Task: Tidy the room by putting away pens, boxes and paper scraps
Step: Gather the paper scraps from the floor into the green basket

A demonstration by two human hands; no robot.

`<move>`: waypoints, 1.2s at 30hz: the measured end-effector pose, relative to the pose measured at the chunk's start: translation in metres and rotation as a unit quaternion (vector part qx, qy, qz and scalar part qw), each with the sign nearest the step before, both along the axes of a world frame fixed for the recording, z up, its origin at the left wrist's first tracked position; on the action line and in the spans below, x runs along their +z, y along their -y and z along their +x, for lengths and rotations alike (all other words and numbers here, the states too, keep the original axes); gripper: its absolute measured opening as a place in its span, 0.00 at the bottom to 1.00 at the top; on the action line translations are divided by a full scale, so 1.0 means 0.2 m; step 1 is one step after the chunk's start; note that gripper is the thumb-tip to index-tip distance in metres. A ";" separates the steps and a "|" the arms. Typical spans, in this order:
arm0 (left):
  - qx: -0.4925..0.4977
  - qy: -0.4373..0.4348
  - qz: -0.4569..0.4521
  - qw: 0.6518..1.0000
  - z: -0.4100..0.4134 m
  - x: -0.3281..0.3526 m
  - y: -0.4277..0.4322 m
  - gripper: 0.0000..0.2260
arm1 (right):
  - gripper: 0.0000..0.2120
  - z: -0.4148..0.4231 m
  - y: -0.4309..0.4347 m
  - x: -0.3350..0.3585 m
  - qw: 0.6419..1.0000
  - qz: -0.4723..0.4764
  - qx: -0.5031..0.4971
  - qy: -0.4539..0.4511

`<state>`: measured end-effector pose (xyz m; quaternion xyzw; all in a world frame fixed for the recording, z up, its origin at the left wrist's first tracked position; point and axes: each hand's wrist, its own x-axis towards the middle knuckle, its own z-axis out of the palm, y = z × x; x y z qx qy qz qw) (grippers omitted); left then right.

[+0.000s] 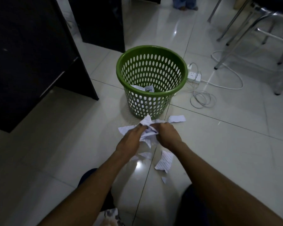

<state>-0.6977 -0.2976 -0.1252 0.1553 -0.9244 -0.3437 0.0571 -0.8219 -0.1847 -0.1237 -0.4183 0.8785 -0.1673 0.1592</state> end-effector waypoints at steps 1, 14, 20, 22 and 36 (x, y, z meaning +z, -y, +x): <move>0.001 -0.045 -0.001 0.999 -0.03 0.02 0.01 0.22 | 0.09 -0.02 0.01 0.06 1.000 -0.007 -0.003 -0.010; -0.005 -0.117 -0.106 0.987 -0.31 0.36 0.20 0.26 | 0.09 -0.24 0.12 0.52 0.983 -0.125 0.002 -0.137; -0.004 -0.123 -0.118 0.985 -0.51 0.46 0.36 0.23 | 0.09 -0.43 0.29 0.54 0.979 -0.145 -0.003 -0.146; -0.004 -0.114 -0.121 0.986 -0.57 0.48 0.39 0.21 | 0.09 -0.50 0.33 0.54 0.983 -0.129 -0.009 -0.132; -0.043 -0.042 -0.090 0.994 -0.98 0.53 0.65 0.27 | 0.08 -0.89 0.53 0.59 0.995 -0.083 -0.017 -0.045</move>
